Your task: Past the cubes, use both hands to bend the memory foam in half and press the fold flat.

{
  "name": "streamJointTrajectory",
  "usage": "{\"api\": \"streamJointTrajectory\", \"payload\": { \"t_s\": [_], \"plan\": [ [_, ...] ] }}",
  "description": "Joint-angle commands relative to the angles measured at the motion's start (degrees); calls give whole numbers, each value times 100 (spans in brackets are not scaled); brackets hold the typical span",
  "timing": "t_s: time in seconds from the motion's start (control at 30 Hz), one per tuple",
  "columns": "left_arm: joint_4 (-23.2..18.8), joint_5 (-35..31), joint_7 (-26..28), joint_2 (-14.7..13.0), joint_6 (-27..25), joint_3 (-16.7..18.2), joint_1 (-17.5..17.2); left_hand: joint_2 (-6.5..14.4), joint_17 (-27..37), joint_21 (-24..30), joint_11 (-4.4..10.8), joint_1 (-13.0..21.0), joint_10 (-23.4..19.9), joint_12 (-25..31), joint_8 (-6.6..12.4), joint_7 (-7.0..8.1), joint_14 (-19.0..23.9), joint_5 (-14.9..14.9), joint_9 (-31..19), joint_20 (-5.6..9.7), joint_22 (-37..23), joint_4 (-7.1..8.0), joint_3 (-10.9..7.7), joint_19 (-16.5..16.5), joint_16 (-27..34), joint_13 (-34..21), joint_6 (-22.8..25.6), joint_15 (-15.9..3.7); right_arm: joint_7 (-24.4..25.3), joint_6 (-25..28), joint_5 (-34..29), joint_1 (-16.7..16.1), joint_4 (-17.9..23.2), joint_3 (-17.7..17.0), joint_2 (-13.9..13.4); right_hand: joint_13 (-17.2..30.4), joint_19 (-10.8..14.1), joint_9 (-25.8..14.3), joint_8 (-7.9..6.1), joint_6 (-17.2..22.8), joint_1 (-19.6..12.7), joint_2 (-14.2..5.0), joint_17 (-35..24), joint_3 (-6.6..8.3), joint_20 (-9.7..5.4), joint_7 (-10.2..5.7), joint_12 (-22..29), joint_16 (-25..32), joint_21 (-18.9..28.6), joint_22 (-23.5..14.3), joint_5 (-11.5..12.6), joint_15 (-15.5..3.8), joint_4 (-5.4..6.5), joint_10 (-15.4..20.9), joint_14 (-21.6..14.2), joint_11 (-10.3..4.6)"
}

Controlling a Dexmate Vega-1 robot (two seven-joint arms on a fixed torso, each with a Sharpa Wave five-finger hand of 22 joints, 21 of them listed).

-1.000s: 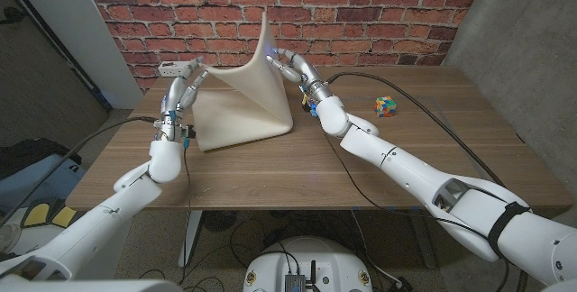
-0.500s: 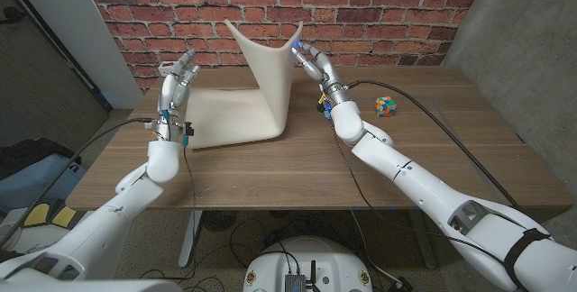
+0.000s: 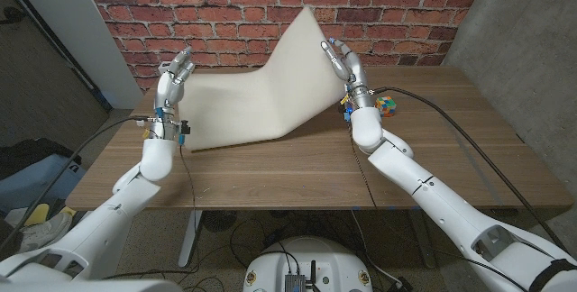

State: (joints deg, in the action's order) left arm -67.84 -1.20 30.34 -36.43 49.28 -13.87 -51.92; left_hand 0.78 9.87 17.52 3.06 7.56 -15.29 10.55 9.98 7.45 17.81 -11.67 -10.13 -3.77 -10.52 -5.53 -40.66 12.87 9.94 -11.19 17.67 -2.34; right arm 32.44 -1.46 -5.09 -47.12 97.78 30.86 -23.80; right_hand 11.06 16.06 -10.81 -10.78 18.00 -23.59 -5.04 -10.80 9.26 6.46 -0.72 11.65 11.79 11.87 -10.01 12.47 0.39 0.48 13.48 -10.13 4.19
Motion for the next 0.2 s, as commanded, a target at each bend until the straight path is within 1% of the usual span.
{"api": "streamJointTrajectory", "payload": {
  "t_s": [0.03, 0.1, 0.2],
  "plan": [
    [200, 928, -879, 61, 155, 102, 51, -27, 1, -18, 1, -32, 22, 32, 31, -25, -39, -28, -9, 23, -26, -13, 35, 12, 1, 0, -29, 3, 495, 179, 179, -748, 628, -577, -250, 15, 16, -5, -39, 44, -23, 51, -20, -4, 60, -17, -2, -7, -15, -29, 8, -1, -26, 37, -43, 9],
    [246, 1112, -1031, 90, 158, 113, 78, -27, 1, -23, -12, -34, 33, 32, 32, -27, -42, -30, -9, 23, -27, -15, 37, 7, 4, 1, -31, 5, 568, 172, 169, -838, 679, -620, -260, 15, 16, -5, -43, 53, -24, 52, -19, -3, 66, -10, 5, 0, -15, -29, 10, 5, -32, 55, -66, 12],
    [349, 1266, -1168, 149, 200, 137, 123, -25, 1, -29, -13, -36, 31, 37, 32, -36, -53, -33, -8, 29, -27, -18, 40, 3, 4, 2, -35, 12, 726, 23, 116, -955, 713, -662, -236, 15, 19, -5, -45, 59, -26, 51, -19, 0, 71, -5, 6, 1, -14, -29, 12, 3, -37, 61, -72, 5]
  ]
}}
